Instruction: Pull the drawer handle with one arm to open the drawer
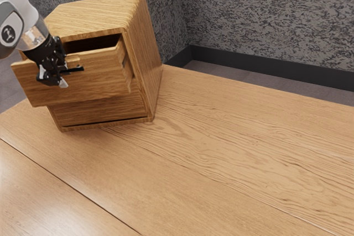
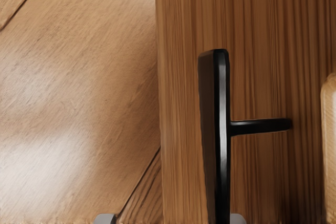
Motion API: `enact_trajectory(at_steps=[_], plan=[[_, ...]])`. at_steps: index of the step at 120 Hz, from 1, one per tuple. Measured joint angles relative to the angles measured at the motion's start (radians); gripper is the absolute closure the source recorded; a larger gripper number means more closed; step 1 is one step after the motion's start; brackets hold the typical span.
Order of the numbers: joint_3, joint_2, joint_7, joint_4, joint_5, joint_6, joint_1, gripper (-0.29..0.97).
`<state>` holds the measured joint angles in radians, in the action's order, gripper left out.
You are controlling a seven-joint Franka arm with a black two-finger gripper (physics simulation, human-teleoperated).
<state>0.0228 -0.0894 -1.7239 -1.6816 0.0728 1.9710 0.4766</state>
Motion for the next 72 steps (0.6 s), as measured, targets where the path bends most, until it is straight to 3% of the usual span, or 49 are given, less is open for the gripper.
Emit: enact_trajectory(at_steps=[72], plan=[[-0.001, -0.152, -0.029, -0.171, -0.002, 0.034, -0.01, 0.48]])
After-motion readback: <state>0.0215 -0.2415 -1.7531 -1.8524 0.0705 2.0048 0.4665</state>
